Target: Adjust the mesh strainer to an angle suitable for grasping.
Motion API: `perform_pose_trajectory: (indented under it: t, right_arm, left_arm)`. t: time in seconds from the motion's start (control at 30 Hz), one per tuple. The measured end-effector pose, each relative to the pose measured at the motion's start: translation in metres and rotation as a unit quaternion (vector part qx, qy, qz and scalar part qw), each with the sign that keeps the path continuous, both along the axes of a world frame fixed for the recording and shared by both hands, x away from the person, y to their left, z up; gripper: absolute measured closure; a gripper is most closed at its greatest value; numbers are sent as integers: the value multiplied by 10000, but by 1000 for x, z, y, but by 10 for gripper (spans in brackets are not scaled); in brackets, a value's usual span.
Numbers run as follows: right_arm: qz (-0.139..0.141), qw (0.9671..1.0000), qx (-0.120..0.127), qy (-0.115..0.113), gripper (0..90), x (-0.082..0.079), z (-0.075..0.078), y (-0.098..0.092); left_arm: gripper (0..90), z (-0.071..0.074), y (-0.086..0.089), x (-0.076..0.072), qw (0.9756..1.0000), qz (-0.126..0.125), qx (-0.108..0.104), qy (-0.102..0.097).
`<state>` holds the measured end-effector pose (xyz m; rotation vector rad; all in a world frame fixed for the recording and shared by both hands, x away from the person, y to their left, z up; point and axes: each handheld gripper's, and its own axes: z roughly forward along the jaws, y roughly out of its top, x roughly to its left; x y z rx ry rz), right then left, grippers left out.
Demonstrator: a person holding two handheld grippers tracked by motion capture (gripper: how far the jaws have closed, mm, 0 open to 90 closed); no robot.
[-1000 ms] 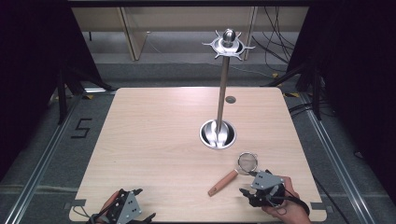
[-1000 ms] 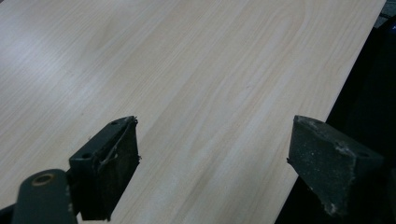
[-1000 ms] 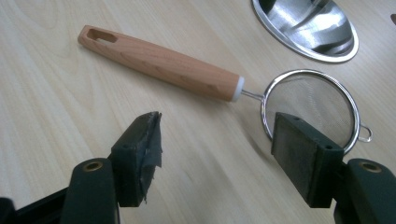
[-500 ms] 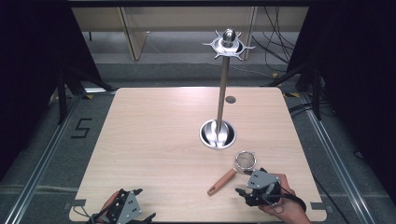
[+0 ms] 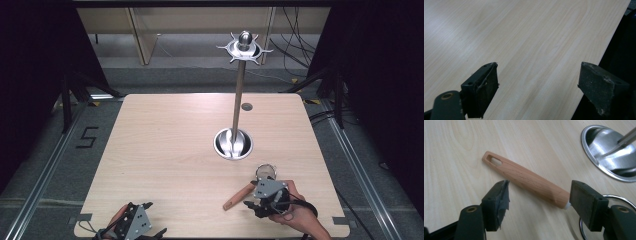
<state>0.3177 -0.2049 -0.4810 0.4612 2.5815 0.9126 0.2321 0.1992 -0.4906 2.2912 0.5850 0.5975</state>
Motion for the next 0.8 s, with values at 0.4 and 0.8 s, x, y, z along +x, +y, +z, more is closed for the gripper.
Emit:
perform_pose_trajectory:
  t: [0.4, 0.8]
  right_arm:
    - [205, 9994, -109, 247, 325, 16, -3, 24]
    - [547, 9971, -349, 392, 326, 23, -9, 32]
  left_arm:
    - [154, 1, 1, 0, 10000, -7, 61, -11]
    - [155, 0, 0, -1, 10000, 24, -17, -49]
